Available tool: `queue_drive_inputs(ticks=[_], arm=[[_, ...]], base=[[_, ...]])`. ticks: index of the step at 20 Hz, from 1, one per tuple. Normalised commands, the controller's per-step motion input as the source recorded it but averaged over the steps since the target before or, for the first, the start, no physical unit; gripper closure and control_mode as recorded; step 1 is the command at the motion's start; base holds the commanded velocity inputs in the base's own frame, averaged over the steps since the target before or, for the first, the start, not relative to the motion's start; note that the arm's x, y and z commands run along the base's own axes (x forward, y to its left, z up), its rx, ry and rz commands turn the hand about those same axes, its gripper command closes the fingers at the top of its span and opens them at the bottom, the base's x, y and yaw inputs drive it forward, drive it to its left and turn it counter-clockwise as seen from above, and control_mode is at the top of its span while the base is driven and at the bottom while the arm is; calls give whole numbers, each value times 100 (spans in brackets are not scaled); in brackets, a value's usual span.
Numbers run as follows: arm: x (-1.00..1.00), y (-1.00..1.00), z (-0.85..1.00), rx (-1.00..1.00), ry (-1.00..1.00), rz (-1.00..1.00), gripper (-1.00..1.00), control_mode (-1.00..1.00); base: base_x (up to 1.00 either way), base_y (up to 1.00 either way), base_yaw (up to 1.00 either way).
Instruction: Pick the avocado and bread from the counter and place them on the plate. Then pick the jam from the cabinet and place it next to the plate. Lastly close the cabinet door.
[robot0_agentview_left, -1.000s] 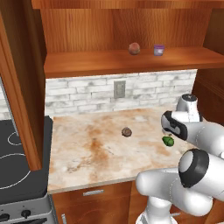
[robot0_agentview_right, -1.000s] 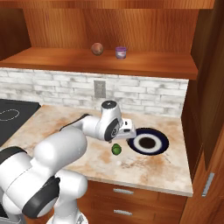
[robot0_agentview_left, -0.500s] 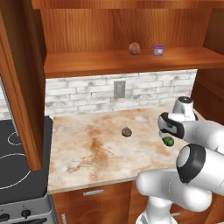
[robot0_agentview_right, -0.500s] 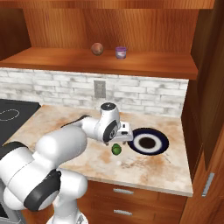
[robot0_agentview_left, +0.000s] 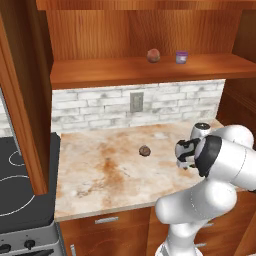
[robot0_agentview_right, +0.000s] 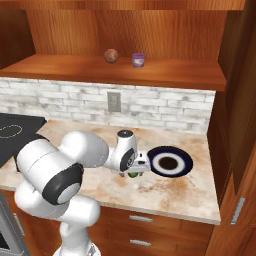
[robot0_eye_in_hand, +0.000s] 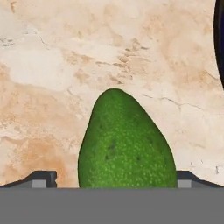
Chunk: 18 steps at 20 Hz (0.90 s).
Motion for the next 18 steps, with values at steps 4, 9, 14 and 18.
queue_drive_inputs(ticks=[4,9,14,18], arm=[[21,0,-10,0,0,-2,100,-100],[31,-5,76,7,-7,-21,100,-100],[28,-38,65,1,-1,-24,100,-100],[35,-66,-3,-8,0,-21,100,-100]], base=[[0,0,0],[0,0,0],[0,0,0],[0,0,0]])
